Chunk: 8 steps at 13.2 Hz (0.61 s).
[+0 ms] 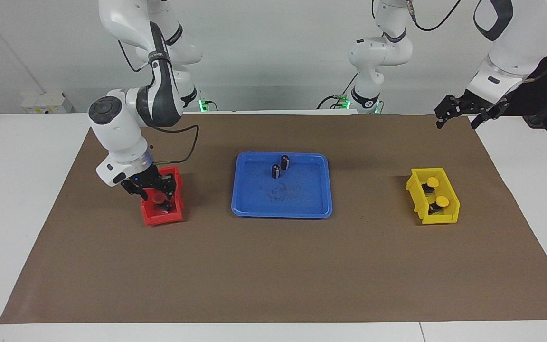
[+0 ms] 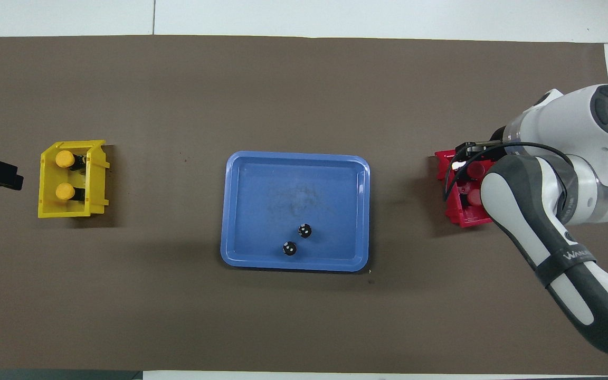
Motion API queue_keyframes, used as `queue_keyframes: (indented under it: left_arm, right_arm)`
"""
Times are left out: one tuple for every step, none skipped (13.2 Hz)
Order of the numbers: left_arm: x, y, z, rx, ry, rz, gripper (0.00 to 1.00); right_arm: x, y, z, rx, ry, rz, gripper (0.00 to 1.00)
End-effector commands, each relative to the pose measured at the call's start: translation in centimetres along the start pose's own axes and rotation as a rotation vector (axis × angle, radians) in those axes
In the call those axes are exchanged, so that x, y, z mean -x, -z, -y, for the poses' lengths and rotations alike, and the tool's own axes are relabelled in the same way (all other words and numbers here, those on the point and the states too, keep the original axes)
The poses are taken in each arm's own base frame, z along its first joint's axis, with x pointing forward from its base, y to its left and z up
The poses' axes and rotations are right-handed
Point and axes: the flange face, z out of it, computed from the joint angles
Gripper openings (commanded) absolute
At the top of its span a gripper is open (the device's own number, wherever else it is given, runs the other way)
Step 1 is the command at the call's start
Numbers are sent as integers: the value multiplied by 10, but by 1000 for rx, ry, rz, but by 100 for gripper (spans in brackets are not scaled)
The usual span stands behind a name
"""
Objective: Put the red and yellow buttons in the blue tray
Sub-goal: 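Reach the right gripper into the red crate and grasp a red button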
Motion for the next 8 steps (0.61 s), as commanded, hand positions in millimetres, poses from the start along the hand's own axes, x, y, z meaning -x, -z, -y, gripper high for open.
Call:
queue_keyframes:
  left_arm:
    - [12,-6,1,-24,6,-16,100]
    - [11,-5,1,-25,7,-21,100]
    - [11,-5,1,-25,7,-25,100]
    - [11,-6,1,-25,6,-25,100]
    - [12,-7,2,-25,6,-24,100]
    - [12,-7,3,-25,7,-24,100]
    - [13,-7,4,-25,8,-24,100]
    - [13,-8,4,-25,8,-24,100]
  right_arm:
    - [12,-10,-3,-11,-23,-6,70]
    - [17,-17,-3,-9,-22,-20,69]
    - [18,-21,-3,-9,-22,-15,69]
    - [18,-24,-4,-10,-22,-11,69]
    - [18,-26,-4,-10,-19,-11,69]
    - [19,-26,-5,-10,-21,-6,69]
    - [19,-27,-5,-10,-19,-8,68]
    - [20,-28,-4,-9,-17,-5,64]
